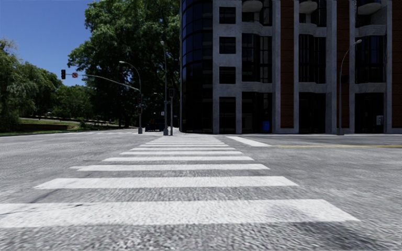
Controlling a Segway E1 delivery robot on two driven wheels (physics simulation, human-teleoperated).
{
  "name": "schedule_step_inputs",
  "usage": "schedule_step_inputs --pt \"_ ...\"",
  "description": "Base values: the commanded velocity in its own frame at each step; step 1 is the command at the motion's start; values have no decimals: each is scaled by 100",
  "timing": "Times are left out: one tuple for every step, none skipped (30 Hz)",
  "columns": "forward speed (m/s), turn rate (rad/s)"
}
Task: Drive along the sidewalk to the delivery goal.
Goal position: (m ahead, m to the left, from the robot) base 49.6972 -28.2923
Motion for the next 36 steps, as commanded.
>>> schedule_step_inputs --pt "180 0" --pt "176 0" --pt "170 0" --pt "163 0" --pt "157 0" --pt "157 0" --pt "152 0" --pt "149 0" --pt "144 0" --pt "144 0" --pt "142 0" --pt "140 0" --pt "139 0" --pt "139 0" --pt "138 0" --pt "137 0" --pt "137 0" --pt "136 0" --pt "136 0" --pt "135 0" --pt "135 0" --pt "134 0" --pt "134 0" --pt "133 0" --pt "132 0" --pt "132 0" --pt "132 0" --pt "132 0" --pt "132 0" --pt "131 0" --pt "131 0" --pt "131 0" --pt "133 0" --pt "153 0" --pt "200 0" --pt "200 0"
